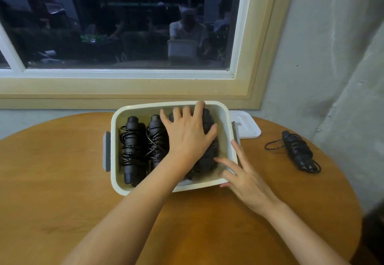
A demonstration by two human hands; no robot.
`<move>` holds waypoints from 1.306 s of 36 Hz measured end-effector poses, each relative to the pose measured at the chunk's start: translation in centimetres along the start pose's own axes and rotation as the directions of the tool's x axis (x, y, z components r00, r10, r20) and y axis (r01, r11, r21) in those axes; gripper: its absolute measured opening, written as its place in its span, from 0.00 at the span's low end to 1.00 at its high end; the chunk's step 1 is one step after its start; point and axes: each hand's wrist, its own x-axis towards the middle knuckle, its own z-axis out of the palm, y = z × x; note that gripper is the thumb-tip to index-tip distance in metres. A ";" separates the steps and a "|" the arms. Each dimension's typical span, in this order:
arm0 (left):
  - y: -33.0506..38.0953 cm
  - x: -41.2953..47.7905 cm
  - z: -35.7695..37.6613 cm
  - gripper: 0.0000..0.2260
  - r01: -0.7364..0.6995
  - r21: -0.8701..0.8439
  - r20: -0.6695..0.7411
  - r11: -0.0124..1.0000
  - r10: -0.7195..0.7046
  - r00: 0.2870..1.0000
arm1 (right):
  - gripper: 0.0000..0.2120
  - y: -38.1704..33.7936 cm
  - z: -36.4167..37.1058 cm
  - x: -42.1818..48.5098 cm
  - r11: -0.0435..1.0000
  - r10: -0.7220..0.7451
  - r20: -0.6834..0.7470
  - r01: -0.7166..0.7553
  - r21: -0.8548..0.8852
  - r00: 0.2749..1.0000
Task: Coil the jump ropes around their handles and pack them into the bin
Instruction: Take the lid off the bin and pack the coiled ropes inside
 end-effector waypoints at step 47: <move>-3.8 -2.2 1.7 0.30 -0.328 0.174 0.166 0.928 0.301 0.939 | 0.15 0.0 -0.6 1.2 0.966 -0.104 -0.054 0.088 -0.244 0.993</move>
